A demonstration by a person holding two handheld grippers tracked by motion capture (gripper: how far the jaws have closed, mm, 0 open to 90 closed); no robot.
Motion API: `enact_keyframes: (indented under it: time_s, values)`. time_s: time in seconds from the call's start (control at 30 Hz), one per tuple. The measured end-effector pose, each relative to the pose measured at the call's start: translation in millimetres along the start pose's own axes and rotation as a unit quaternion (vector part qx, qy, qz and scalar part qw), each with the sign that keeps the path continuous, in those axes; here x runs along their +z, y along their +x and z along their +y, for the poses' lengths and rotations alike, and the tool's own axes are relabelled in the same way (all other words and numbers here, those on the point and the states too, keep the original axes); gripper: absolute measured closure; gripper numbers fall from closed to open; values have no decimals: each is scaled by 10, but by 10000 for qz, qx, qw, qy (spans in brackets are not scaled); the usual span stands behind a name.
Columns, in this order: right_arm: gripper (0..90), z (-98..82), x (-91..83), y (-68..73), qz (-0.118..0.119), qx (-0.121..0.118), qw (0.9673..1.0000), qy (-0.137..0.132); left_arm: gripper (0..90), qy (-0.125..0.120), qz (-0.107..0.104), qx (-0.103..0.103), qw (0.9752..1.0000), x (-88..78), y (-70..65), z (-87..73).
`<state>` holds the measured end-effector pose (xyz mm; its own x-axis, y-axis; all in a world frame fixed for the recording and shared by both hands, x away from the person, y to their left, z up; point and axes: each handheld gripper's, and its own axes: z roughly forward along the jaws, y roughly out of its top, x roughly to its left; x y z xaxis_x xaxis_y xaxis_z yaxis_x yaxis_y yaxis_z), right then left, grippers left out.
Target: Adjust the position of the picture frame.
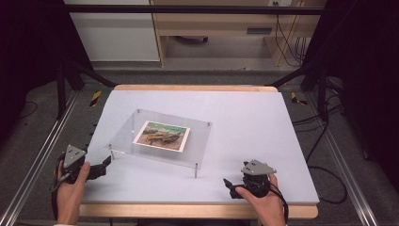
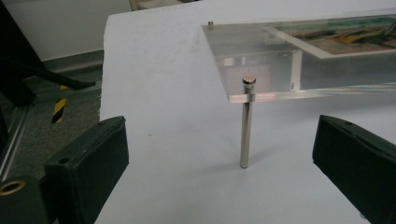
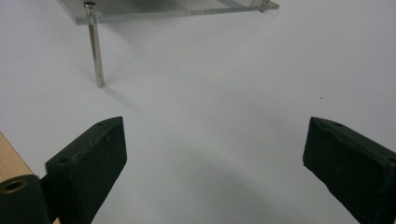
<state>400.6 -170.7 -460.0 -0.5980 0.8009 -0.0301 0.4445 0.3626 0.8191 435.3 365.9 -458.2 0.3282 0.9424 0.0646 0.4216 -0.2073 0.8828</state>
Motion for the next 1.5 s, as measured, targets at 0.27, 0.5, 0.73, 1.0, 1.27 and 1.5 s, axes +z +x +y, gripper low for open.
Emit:
enact_keyframes:
  time_s: [0.27,0.5,0.73,1.0,1.27,1.5]
  values:
    - [259,56,42,233,-26,121,9978,-646,27,6,-203,-178,9996,16,-71,14]
    - [308,52,175,398,318,150,9973,-643,53,126,-331,-223,9991,17,-89,32]
    - [397,102,292,541,618,140,9952,-741,70,122,-480,-217,9985,50,-118,40]
    - [597,167,483,668,788,60,9951,-586,103,78,-367,-265,9989,89,-146,61]
    - [731,271,713,657,783,117,9962,-371,301,26,-293,-328,9990,67,-116,64]
    - [839,299,803,620,1054,318,9928,-478,359,55,-263,-401,9988,68,-90,53]
